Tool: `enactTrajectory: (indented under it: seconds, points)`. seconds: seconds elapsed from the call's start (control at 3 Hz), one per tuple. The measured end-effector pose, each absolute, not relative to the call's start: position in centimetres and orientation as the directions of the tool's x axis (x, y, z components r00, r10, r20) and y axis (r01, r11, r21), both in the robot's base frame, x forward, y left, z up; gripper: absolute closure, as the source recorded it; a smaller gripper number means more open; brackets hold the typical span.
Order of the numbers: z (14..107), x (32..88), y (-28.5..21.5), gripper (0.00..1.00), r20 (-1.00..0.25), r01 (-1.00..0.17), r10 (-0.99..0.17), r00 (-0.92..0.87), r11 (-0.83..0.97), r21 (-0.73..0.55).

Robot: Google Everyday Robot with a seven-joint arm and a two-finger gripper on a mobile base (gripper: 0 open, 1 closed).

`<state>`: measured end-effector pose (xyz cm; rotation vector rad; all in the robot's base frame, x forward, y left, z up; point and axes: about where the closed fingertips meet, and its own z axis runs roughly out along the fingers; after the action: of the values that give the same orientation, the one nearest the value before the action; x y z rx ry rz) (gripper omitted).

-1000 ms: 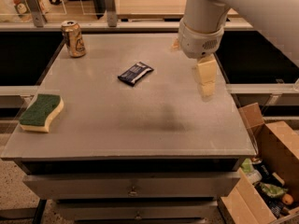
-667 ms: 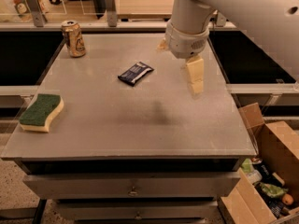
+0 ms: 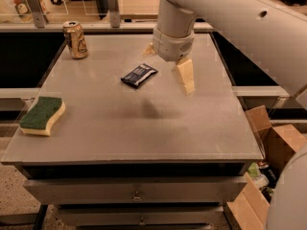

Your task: Pick rxbar blueberry

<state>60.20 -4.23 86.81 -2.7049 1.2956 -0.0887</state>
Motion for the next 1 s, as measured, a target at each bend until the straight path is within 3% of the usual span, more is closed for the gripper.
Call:
enactTrajectory:
  seconds: [1.0]
  points:
    - [84.6,63.6,-0.9,0.00,0.034,-0.702,-0.712,0.702,-0.698,-0.142]
